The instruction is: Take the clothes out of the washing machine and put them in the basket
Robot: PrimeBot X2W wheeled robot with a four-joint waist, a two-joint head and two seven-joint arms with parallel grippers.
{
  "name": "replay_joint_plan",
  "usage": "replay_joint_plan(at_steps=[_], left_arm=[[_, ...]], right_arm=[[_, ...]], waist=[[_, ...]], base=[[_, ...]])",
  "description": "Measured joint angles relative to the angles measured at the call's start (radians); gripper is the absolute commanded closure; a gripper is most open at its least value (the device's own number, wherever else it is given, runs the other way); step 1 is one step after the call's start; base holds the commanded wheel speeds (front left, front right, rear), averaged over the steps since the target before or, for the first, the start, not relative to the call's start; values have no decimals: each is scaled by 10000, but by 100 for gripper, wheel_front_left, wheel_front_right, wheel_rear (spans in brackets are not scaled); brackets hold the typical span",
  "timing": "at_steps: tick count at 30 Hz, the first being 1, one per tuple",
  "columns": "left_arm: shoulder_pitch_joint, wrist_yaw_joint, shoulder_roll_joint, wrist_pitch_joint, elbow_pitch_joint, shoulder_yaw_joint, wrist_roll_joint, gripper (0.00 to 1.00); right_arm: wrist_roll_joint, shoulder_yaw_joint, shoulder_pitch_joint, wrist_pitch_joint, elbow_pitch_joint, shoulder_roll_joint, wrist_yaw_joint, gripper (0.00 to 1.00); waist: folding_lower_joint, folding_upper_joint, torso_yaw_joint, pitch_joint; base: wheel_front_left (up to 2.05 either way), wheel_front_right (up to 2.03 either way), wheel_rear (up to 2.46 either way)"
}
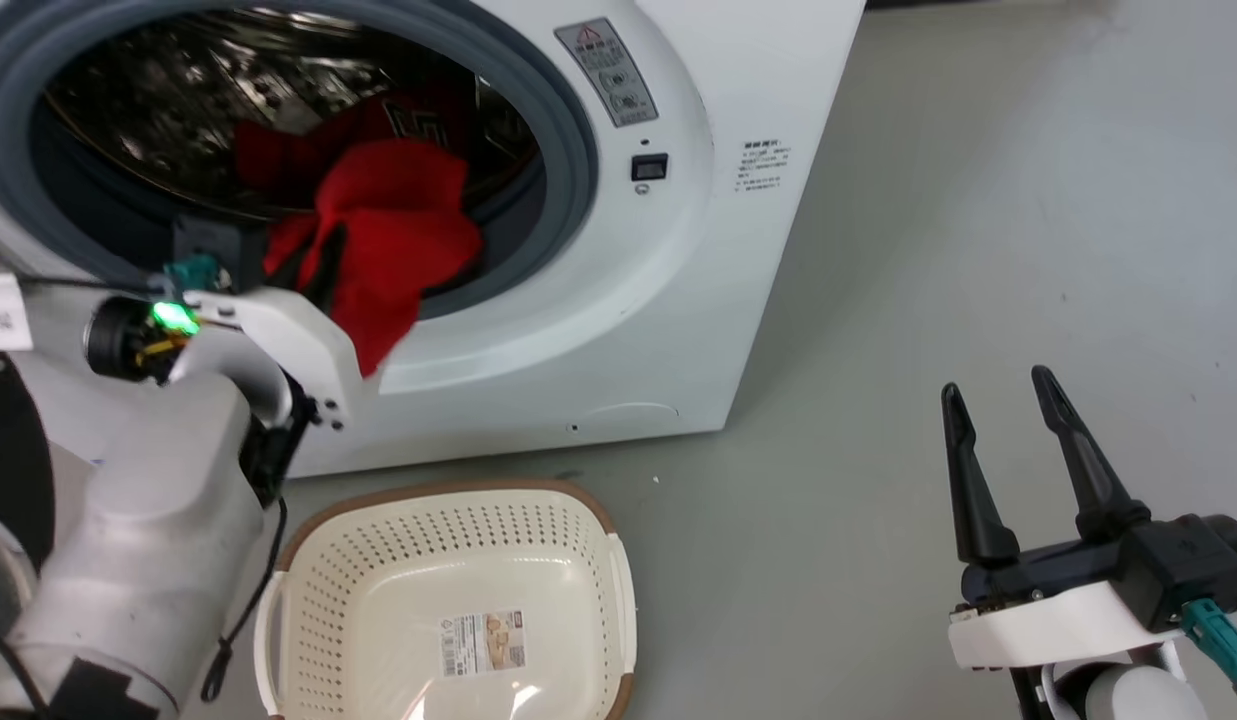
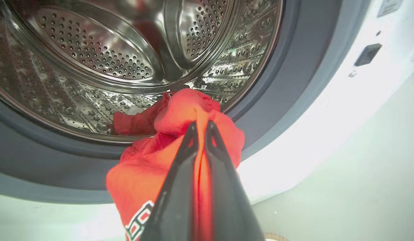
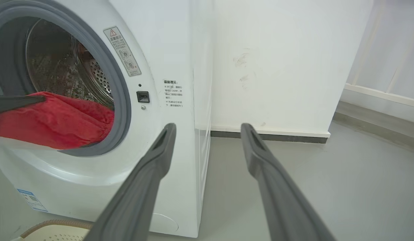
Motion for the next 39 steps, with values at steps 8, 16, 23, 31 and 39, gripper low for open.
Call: replay_joint_plan(at_steps=[8, 16, 23, 31, 39], left_arm=[[1477, 284, -209, -351, -1313, -8, 15, 100], [3248, 863, -96, -385, -3244, -81, 40, 100], [4756, 1448, 399, -128, -5218, -347, 77, 100], [5896, 2050, 867, 387, -7003, -489, 42, 100], [6273, 2173, 788, 485, -7183, -696, -54, 100]], right_arm=[[-138, 19, 462, 0, 123, 0, 0, 0], [-169, 67, 794, 0, 217, 0, 0, 0], [-171, 65, 1043, 0, 265, -2, 0, 0], [-180, 27, 1233, 0, 330, -2, 0, 0], [-182, 128, 1167, 0, 328, -2, 0, 0]], waist=[[0, 0, 389, -862], [1, 0, 645, -1440], [1, 0, 704, -1782], [2, 0, 821, -2009], [3, 0, 723, -1723]], base=[[0, 0, 0], [0, 0, 0], [0, 0, 0], [0, 0, 0], [0, 0, 0]])
